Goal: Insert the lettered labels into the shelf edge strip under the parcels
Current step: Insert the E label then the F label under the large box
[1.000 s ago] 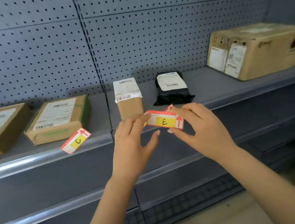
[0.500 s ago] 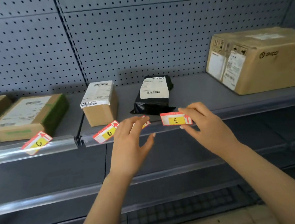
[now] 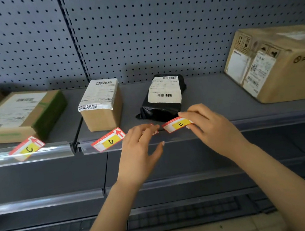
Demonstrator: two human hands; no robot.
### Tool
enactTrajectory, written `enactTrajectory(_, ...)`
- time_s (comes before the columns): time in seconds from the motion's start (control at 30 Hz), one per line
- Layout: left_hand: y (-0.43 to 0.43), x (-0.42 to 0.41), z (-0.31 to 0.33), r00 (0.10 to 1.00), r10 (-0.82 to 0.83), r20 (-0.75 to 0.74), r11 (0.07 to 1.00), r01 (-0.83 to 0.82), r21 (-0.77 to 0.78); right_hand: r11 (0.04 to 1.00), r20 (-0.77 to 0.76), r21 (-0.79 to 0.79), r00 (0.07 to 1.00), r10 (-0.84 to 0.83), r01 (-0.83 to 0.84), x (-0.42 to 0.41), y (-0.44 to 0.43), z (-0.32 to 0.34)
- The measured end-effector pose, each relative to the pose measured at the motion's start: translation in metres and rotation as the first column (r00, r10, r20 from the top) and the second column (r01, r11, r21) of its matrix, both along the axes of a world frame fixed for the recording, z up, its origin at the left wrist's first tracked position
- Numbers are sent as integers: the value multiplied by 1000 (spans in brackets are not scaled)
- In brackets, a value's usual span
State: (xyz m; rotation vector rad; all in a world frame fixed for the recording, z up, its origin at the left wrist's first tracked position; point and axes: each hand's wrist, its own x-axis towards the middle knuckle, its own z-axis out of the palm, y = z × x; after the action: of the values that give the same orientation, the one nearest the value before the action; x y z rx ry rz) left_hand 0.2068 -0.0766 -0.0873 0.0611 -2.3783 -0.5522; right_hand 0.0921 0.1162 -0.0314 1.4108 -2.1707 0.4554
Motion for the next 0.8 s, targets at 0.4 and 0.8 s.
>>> enactTrajectory(0.4,-1,3,7,999,26,-45,1000,-27,-7,986,109,165,994,-6,-12,-8,-12,-9)
enactTrajectory(0.8,-21,37,6,995,91,-44,996,-90,14,985,131,81,982,139,-151,19,-71,-13)
